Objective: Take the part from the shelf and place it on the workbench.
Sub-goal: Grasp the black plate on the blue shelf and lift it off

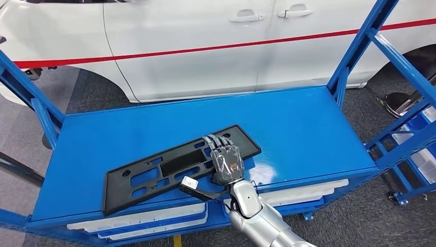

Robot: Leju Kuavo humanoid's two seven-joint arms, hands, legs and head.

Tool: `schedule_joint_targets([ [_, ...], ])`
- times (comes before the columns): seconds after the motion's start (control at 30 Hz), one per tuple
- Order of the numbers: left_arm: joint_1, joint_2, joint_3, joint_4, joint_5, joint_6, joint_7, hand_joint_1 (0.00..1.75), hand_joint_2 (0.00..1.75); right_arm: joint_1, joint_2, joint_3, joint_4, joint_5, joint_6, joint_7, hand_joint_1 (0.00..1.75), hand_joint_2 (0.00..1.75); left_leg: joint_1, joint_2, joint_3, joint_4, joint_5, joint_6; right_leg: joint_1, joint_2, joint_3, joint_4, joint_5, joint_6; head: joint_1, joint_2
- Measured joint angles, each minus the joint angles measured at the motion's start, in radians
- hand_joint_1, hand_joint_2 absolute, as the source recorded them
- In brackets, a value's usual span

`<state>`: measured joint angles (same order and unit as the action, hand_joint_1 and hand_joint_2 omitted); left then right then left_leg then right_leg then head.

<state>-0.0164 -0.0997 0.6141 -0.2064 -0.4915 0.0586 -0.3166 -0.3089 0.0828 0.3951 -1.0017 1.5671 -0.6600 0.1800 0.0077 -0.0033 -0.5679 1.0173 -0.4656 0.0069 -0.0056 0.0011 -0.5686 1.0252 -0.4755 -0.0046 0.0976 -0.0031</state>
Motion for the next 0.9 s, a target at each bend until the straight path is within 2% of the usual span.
schedule_joint_targets([
  [0.03,0.000,0.000,0.001,0.000,-0.002,0.000,0.000,0.00,0.00,0.000,0.000,-0.007,0.000,0.000,0.000,-0.002,0.90,1.75,0.003,0.001,0.001,-0.003,0.003,0.005,-0.001,0.000,0.000,-0.001,-0.001,0.006,0.000,0.000],
  [0.1,0.001,0.000,0.002,0.000,-0.008,-0.002,0.000,0.00,0.00,-0.001,-0.001,-0.025,-0.001,0.000,0.000,-0.006,1.20,1.75,0.007,0.003,0.005,-0.015,0.010,0.018,-0.001,0.000,-0.013,0.031,-0.026,0.015,0.000,0.000],
  [0.13,0.001,0.000,0.002,0.000,-0.010,-0.002,0.001,0.00,0.00,0.000,-0.003,-0.035,-0.001,0.000,0.000,-0.011,1.37,1.75,0.010,0.005,0.006,-0.019,0.012,0.024,-0.001,0.000,-0.034,0.076,-0.053,0.018,0.000,0.000],
  [0.2,0.000,0.000,0.003,0.000,-0.012,-0.004,0.001,0.00,0.00,0.004,-0.006,-0.056,0.000,-0.002,0.000,-0.023,1.54,1.75,0.008,0.005,0.004,-0.019,0.013,0.028,-0.003,0.000,-0.095,0.204,-0.113,0.023,0.000,0.000],
  [0.23,0.000,0.000,0.004,0.000,-0.014,-0.004,0.001,0.00,0.00,0.007,-0.008,-0.066,0.002,-0.002,0.000,-0.028,1.58,1.75,0.008,0.004,0.004,-0.018,0.013,0.029,-0.004,0.000,-0.121,0.254,-0.127,0.025,0.000,0.000],
  [0.27,0.000,0.000,0.005,0.000,-0.015,-0.005,0.001,0.00,0.00,0.010,-0.009,-0.076,0.004,-0.003,0.000,-0.032,1.59,1.75,0.007,0.004,0.004,-0.017,0.012,0.028,-0.005,0.000,-0.132,0.271,-0.122,0.026,0.000,0.000],
  [0.3,0.000,0.000,0.006,0.000,-0.017,-0.006,0.001,0.00,0.00,0.012,-0.010,-0.084,0.006,-0.003,0.000,-0.034,1.59,1.75,0.007,0.003,0.004,-0.015,0.010,0.028,-0.006,0.000,-0.124,0.249,-0.097,0.026,0.000,0.000],
  [0.37,0.000,0.000,0.007,0.000,-0.021,-0.008,0.000,0.00,0.00,0.012,-0.011,-0.099,0.008,-0.004,0.000,-0.042,1.59,1.75,0.007,0.002,0.005,-0.008,0.005,0.024,-0.007,-0.001,-0.067,0.123,-0.027,0.021,0.000,0.000],
  [0.4,0.000,0.000,0.008,0.000,-0.021,-0.008,-0.001,0.00,0.00,0.012,-0.012,-0.105,0.008,-0.004,0.000,-0.046,1.59,1.75,0.005,0.002,0.004,-0.002,0.001,0.020,-0.006,0.000,-0.040,0.063,-0.004,0.018,0.000,0.000],
  [0.43,-0.001,0.000,0.008,0.000,-0.022,-0.009,-0.002,0.00,0.00,0.012,-0.012,-0.111,0.008,-0.004,0.000,-0.050,1.59,1.75,0.004,0.001,0.002,0.001,-0.001,0.016,-0.004,0.000,-0.024,0.026,0.006,0.015,0.000,0.000],
  [0.47,-0.002,0.000,0.008,0.000,-0.022,-0.010,-0.002,0.00,0.00,0.012,-0.012,-0.116,0.008,-0.004,0.000,-0.054,1.59,1.75,0.003,0.001,0.000,0.003,-0.002,0.011,-0.002,0.000,-0.019,0.012,0.004,0.011,0.000,0.000],
  [0.57,-0.002,0.001,0.010,0.000,-0.022,-0.010,-0.003,0.00,0.00,0.012,-0.013,-0.128,0.007,-0.004,0.000,-0.059,1.59,1.75,0.004,0.000,0.000,0.006,-0.008,-0.006,-0.002,0.001,-0.016,0.004,0.008,-0.004,0.000,0.000],
  [0.6,-0.003,0.001,0.010,0.000,-0.022,-0.010,-0.003,0.00,0.00,0.011,-0.013,-0.130,0.007,-0.004,0.000,-0.059,1.59,1.75,0.005,0.001,-0.007,0.023,-0.022,-0.011,-0.004,0.000,-0.013,-0.001,0.011,-0.011,0.000,0.000],
  [0.67,-0.003,0.000,0.011,0.000,-0.022,-0.011,-0.003,0.00,0.00,0.011,-0.013,-0.133,0.007,-0.004,0.000,-0.059,1.59,1.75,0.008,0.001,-0.049,0.120,-0.079,-0.021,-0.006,-0.002,-0.010,-0.006,0.013,-0.018,0.000,0.000],
  [0.73,-0.002,0.000,0.012,0.000,-0.023,-0.011,-0.003,0.00,0.00,0.012,-0.013,-0.134,0.007,-0.002,0.000,-0.060,1.52,1.75,0.009,0.001,-0.110,0.251,-0.134,-0.027,-0.005,-0.003,-0.011,-0.004,0.012,-0.022,0.000,0.000],
  [0.77,-0.001,0.000,0.013,0.000,-0.024,-0.011,-0.003,0.00,0.00,0.013,-0.013,-0.135,0.007,-0.001,0.000,-0.062,1.43,1.75,0.009,0.001,-0.125,0.283,-0.138,-0.029,-0.005,-0.003,-0.011,-0.003,0.012,-0.022,0.000,0.000],
  [0.8,0.000,0.000,0.013,0.000,-0.025,-0.011,-0.003,0.00,0.00,0.014,-0.013,-0.137,0.007,-0.001,0.000,-0.067,1.25,1.75,0.009,0.001,-0.122,0.276,-0.121,-0.028,-0.004,-0.002,-0.011,-0.002,0.011,-0.023,0.000,0.000],
  [0.83,0.000,0.001,0.014,0.000,-0.026,-0.012,-0.004,0.00,0.00,0.015,-0.013,-0.140,0.007,0.000,0.000,-0.072,0.88,1.75,0.009,0.002,-0.097,0.226,-0.088,-0.027,-0.004,-0.001,-0.009,-0.001,0.010,-0.022,0.000,0.000],
  [0.9,-0.002,0.001,0.016,0.000,-0.029,-0.012,-0.005,0.00,0.00,0.015,-0.013,-0.147,0.007,0.000,0.000,-0.078,0.23,1.75,0.007,0.002,-0.029,0.080,-0.025,-0.019,-0.003,0.000,-0.008,0.002,0.007,-0.017,0.000,0.000],
])
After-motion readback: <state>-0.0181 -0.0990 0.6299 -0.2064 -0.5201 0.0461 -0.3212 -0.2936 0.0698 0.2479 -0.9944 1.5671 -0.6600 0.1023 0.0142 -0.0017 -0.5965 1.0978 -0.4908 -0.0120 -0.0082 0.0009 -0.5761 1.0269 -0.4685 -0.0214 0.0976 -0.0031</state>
